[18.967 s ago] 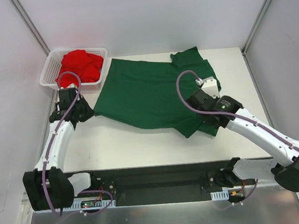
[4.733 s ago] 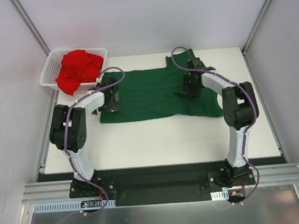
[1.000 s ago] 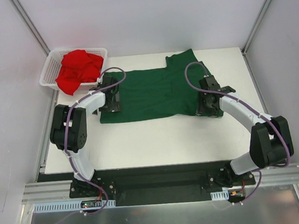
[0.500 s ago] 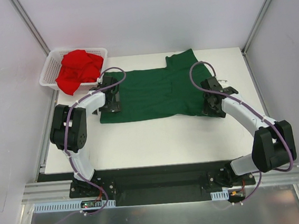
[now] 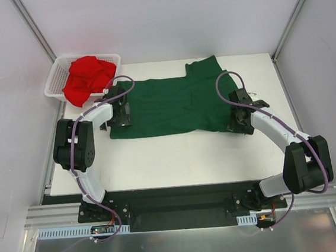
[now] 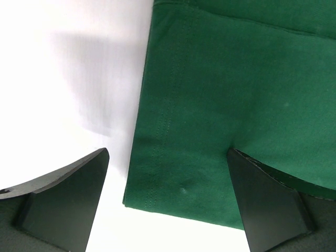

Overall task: Fold and stack the t-shirts
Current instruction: Fold the flattened tshirt in 1/3 of the way

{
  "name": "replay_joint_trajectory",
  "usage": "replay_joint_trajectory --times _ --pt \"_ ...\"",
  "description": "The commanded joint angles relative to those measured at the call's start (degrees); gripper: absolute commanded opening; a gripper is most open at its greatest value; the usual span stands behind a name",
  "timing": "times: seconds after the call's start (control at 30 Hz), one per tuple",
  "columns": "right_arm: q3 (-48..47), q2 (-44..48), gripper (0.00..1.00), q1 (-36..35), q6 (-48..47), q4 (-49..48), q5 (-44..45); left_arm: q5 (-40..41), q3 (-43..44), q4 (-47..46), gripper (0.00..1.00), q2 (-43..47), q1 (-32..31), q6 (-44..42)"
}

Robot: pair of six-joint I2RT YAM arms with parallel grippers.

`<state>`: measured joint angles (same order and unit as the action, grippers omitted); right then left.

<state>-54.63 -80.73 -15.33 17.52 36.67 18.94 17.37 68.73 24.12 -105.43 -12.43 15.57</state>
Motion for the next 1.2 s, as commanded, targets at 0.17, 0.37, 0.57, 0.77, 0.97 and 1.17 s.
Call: replay_joint_trajectory --times 0.17,0.37,0.57,0.77,0.97,1.17 --pt "1.5 2.6 0.57 1.4 0.3 -1.6 -1.1 -1.2 -1.1 2.1 0.96 1.9 3.8 0.1" --pt "3.7 0.1 0.57 1.4 0.8 -4.4 -3.5 -1.8 -1.2 2.1 0.96 1.8 4.0 0.2" --pt "4.1 -1.9 0.57 1.4 0.4 -6.4 -2.7 -1.8 -1.1 2.0 0.96 1.8 4.0 0.2" --pt "2.4 -3.6 0.57 2.3 -0.4 -6.3 0.2 -1.5 -1.3 2.0 0.96 1.9 4.1 0.2" --pt "0.2 -3.5 0.57 3.4 -2.2 -7.0 1.4 -1.6 -1.4 2.0 0.96 2.1 4.1 0.2" --pt "-1.1 -4.3 0.57 4.0 -4.9 -9.3 -0.3 -1.9 -1.5 1.9 0.96 1.9 4.1 0.5"
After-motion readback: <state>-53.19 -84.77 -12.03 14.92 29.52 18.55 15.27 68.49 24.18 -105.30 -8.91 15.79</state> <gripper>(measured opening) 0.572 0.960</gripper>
